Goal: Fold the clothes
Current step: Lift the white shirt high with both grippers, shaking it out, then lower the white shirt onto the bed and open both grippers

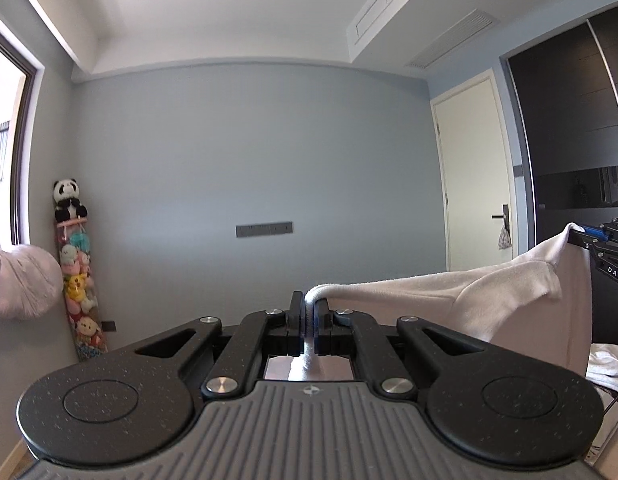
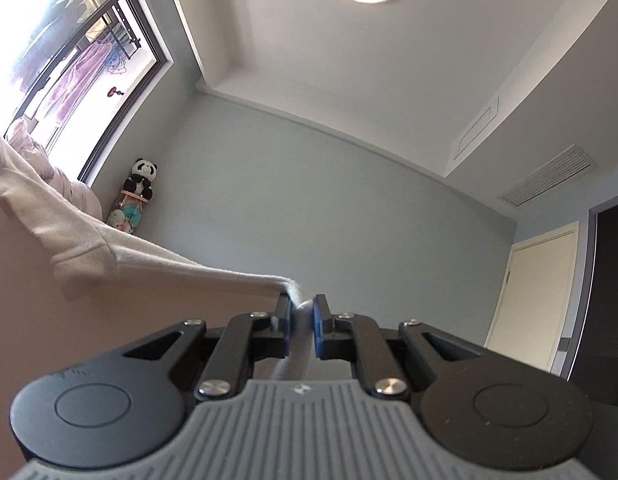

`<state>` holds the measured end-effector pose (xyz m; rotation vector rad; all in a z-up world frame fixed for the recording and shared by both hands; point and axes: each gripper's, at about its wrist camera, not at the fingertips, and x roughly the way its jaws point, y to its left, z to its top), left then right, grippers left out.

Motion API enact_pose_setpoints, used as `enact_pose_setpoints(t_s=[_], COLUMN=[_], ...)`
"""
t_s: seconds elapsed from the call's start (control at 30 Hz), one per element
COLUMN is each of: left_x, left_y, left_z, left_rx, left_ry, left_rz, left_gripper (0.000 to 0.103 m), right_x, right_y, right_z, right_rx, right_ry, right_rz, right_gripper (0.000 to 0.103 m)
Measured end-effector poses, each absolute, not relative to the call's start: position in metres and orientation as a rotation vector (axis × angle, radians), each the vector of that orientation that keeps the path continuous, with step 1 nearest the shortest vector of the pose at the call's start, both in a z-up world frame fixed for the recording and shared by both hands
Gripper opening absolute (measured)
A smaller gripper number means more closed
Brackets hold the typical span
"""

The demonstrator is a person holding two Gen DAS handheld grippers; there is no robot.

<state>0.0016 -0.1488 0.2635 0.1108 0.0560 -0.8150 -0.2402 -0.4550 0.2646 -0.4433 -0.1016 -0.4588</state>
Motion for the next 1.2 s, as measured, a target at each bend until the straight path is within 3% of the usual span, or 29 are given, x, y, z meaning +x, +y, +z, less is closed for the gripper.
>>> enact_pose_setpoints(t_s=[0.33,0.77,1.2], left_x=[0.119,0.273,0.376], left_y=[-0.225,-0.342,-0.423], left_z=[0.200,0.058,-0.075], left_rx=[0.186,0.363,0.389], left_ry=[0.270,0.573,0.820], left_rz=[-0.818,-0.765,-0.674], left_gripper=[0.002,0.002,0.002], right_x=[-0.131,0.042,0.192], right_y=[-0.533,-0.648,-0.725], right_z=[0.213,0.059,-0.077], right_rx=[-0.376,-0.235,-0.108], right_ry=[0.096,0.451,0.728], right_rz=[-0.447,-0.413,-0.387], right_gripper=[0.012,0.013,0.013])
